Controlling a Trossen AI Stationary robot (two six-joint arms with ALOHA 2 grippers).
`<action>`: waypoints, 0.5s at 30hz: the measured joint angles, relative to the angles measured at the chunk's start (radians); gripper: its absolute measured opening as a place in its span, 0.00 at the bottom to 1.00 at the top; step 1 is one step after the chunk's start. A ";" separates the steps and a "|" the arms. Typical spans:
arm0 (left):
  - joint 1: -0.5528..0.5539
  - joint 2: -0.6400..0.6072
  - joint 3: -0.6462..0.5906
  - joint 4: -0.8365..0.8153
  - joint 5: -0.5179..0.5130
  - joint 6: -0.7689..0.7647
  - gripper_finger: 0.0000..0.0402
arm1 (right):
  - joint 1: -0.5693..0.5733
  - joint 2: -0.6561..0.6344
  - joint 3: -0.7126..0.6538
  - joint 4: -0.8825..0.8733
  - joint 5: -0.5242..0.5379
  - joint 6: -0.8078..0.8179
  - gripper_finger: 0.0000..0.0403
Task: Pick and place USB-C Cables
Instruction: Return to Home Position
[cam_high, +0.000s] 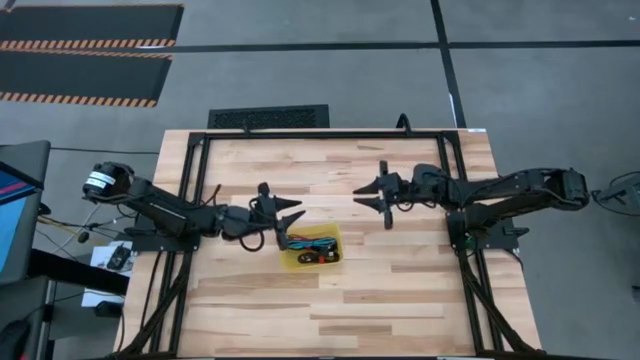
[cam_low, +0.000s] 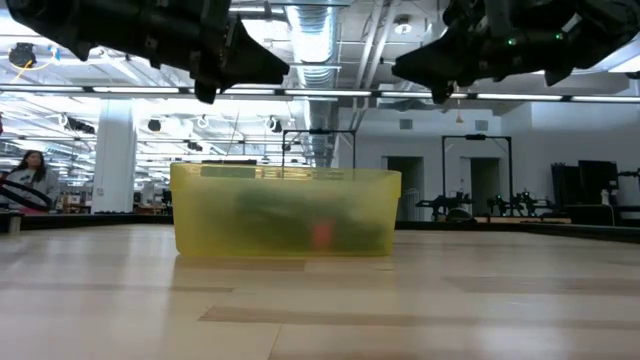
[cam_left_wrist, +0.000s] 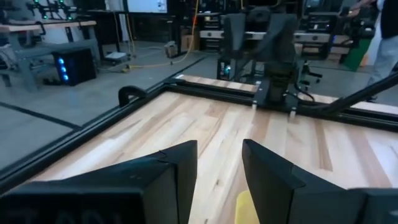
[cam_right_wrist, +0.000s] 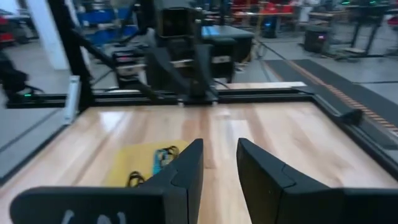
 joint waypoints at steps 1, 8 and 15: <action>0.001 0.000 -0.004 0.004 0.000 0.000 0.29 | 0.000 0.000 0.000 0.001 -0.017 0.004 0.30; 0.001 0.000 -0.055 0.102 0.003 -0.001 0.29 | 0.002 0.000 -0.003 0.027 -0.145 0.012 0.30; 0.006 0.000 -0.063 0.118 0.003 -0.001 0.29 | 0.023 0.001 -0.074 0.157 -0.157 0.012 0.30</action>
